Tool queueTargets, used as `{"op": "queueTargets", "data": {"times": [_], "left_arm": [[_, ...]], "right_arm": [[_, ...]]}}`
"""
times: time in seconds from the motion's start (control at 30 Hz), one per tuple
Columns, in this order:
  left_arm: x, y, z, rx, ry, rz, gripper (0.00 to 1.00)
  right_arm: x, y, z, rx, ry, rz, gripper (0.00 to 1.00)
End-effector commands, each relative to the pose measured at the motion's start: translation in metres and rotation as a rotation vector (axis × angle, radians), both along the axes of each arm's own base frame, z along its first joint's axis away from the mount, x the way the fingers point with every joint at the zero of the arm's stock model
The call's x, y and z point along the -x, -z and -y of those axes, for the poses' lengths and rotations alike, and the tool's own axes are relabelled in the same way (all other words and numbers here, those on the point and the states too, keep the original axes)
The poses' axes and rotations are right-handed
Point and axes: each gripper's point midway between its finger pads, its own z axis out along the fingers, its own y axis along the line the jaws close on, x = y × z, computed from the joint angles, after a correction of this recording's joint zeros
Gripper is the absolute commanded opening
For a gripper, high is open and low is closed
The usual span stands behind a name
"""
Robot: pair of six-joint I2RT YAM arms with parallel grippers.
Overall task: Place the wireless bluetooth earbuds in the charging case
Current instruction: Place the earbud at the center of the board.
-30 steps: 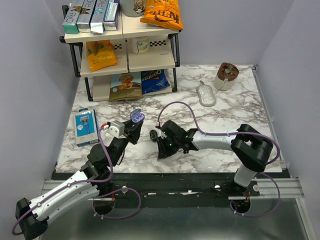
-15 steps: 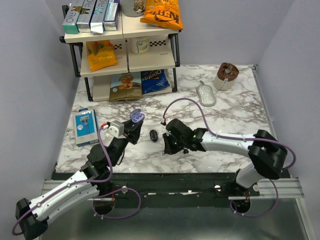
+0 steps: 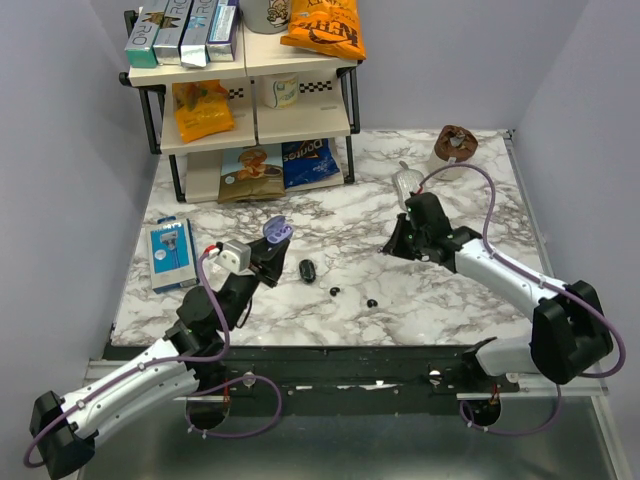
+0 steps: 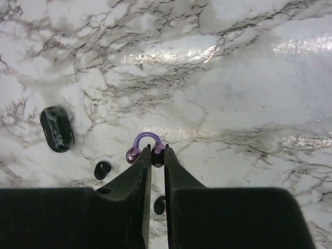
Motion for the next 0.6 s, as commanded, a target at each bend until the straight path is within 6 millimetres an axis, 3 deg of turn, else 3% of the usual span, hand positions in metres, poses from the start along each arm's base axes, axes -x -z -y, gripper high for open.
{"op": "queueTargets", "data": {"times": [0.0,0.13,0.33,0.57], "left_arm": [[0.004,-0.013,0.002,0.054,0.029,0.035,0.0],[0.006,-0.014,0.001,0.073,0.033,0.035,0.0],[0.007,-0.013,-0.001,0.089,0.03,0.027,0.0],[0.006,-0.011,-0.002,0.094,0.02,0.018,0.0]], "right_arm": [[0.002,0.0,-0.002,-0.166,0.204,-0.114,0.04],[-0.005,0.001,-0.001,-0.216,0.348,-0.17,0.01],[-0.005,0.036,0.005,-0.209,0.583,-0.343,0.01],[0.001,0.069,0.017,-0.147,0.696,-0.403,0.04]]}}
